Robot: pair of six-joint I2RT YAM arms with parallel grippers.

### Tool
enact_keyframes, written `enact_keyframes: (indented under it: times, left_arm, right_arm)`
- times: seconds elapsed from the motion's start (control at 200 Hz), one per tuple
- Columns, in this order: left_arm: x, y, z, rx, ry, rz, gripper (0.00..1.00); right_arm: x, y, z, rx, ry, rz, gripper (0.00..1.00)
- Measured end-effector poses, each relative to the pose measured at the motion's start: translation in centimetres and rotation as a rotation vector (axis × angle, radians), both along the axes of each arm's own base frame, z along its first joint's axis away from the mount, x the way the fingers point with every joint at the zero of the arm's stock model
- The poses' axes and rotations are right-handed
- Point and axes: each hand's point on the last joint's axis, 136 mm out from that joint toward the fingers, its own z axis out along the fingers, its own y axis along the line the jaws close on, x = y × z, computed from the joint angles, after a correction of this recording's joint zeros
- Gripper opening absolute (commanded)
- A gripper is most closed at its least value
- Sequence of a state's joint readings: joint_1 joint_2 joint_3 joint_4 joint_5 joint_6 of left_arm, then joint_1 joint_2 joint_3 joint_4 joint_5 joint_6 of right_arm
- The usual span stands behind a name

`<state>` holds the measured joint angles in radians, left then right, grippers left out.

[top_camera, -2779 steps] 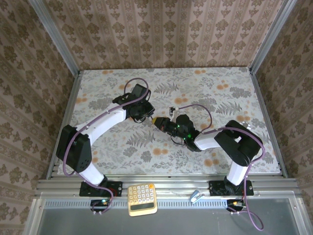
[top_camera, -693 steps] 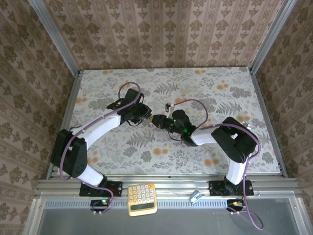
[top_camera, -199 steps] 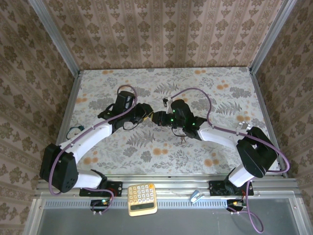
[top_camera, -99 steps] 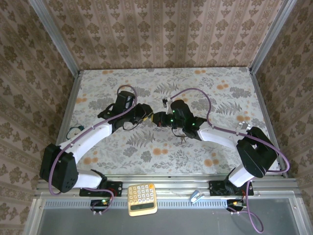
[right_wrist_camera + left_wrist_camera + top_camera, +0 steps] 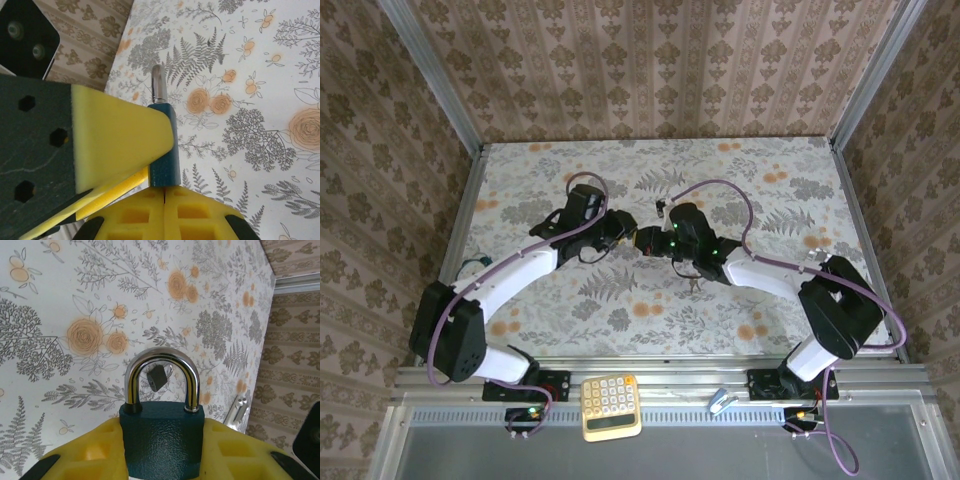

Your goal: Unlock with the key

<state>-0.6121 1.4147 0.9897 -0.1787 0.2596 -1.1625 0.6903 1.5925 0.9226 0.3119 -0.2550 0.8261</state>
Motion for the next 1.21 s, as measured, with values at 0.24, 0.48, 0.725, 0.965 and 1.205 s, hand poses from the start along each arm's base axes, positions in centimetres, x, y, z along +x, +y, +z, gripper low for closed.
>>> enact_keyframes:
  times: [0.24,0.48,0.725,0.965,1.205]
  left_arm:
    - [1.3,0.0,2.1,-0.051,-0.084,0.024,0.11]
    - [1.0,1.3,4.6,-0.128,-0.146,0.031,0.11]
    - [0.5,1.5,4.8,-0.139,-0.144,0.022,0.1]
    - [0.9,2.1,4.7,-0.138,-0.157,0.044,0.09]
    - [0.5,2.5,5.3,-0.148,-0.168,0.045,0.09]
  right_arm:
    - [1.3,-0.2,1.9,0.219,0.038,0.001,0.0]
    - [0.9,0.7,4.3,0.375,0.039,0.064,0.0]
    - [0.4,0.9,4.5,0.363,0.034,0.098,0.0]
    - [0.8,1.6,4.4,0.467,0.086,0.135,0.0]
    - [0.4,1.8,4.8,0.488,0.091,0.163,0.0]
